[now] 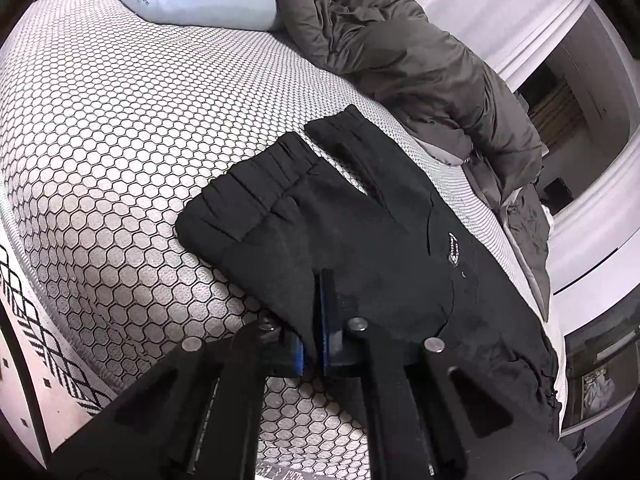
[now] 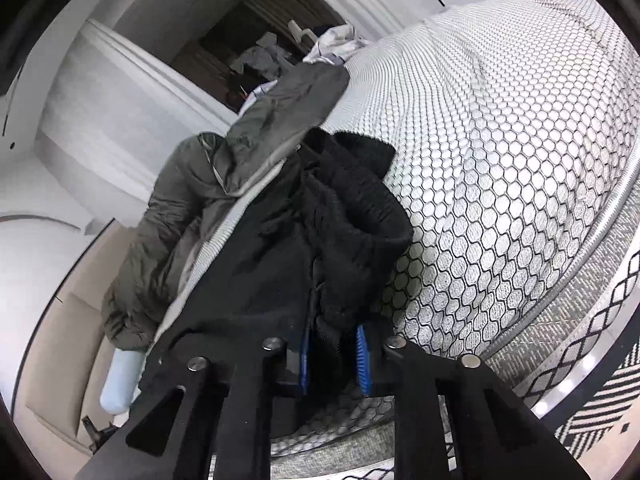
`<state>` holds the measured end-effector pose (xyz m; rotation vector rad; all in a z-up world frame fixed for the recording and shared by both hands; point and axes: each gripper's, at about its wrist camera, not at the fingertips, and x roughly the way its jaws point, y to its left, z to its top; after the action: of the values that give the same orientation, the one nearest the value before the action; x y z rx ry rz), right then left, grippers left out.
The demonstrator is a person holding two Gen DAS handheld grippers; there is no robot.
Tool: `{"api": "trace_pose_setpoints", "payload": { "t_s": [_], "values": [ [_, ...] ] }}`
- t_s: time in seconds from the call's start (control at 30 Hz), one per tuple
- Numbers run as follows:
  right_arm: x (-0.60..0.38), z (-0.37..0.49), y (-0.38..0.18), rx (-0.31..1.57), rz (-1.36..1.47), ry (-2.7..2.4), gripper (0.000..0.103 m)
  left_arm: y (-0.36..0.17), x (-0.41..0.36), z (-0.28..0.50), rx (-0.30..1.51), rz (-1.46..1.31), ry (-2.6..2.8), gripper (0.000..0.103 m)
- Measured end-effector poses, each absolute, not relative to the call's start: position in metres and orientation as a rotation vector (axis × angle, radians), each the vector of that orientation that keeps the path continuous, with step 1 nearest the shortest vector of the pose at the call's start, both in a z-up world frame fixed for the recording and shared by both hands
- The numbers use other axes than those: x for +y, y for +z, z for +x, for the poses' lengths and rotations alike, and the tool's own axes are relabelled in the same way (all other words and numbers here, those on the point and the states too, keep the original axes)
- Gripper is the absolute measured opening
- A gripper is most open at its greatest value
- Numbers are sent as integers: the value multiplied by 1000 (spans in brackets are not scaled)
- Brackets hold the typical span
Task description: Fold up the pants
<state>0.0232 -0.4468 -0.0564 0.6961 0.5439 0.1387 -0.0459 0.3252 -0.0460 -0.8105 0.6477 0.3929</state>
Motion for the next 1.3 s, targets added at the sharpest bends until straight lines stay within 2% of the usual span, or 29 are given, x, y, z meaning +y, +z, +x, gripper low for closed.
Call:
{"api": "trace_pose_setpoints", "payload": {
  "t_s": [0.23, 0.43, 0.63, 0.77, 0.8, 0.83, 0.87, 0.9, 0.93, 0.97, 1.0, 1.03, 1.07, 1.2, 1.3],
  "values": [
    [-442, -12, -23, 443, 634, 132, 12, -27, 324, -58, 591, -786, 382, 0],
    [-422, 5, 37, 315, 583, 122, 12, 21, 329, -17, 538, -732, 358, 0],
    [-392, 97, 99, 315, 482, -2, 12, 68, 348, 82, 556, -677, 390, 0],
    [-375, 201, 115, 399, 423, -61, 15, 63, 366, 170, 636, -693, 446, 2],
    [-371, 228, 114, 440, 411, -75, 17, 56, 371, 189, 667, -696, 454, 10],
    [-366, 259, 112, 482, 395, -90, 28, 50, 374, 208, 697, -696, 452, 17],
    [-361, 291, 107, 526, 366, -110, 44, 39, 380, 235, 742, -689, 451, 33],
    [-358, 311, 102, 559, 337, -134, 49, 32, 384, 246, 766, -683, 450, 47],
    [-354, 326, 95, 581, 302, -165, 50, 25, 386, 254, 793, -677, 451, 52],
    [-350, 335, 90, 610, 268, -186, 51, 21, 386, 256, 795, -668, 465, 63],
    [-347, 335, 88, 616, 257, -184, 52, 21, 386, 252, 776, -660, 473, 82],
    [-344, 330, 84, 599, 248, -160, 65, 21, 386, 248, 757, -651, 477, 89],
    [-341, 324, 83, 590, 235, -145, 81, 20, 387, 239, 736, -639, 482, 91],
    [-334, 282, 78, 548, 205, -109, 85, 13, 381, 210, 735, -658, 458, 91],
    [-339, 242, 69, 539, 290, -48, 89, 0, 361, 177, 738, -730, 402, 82]
  ]
}}
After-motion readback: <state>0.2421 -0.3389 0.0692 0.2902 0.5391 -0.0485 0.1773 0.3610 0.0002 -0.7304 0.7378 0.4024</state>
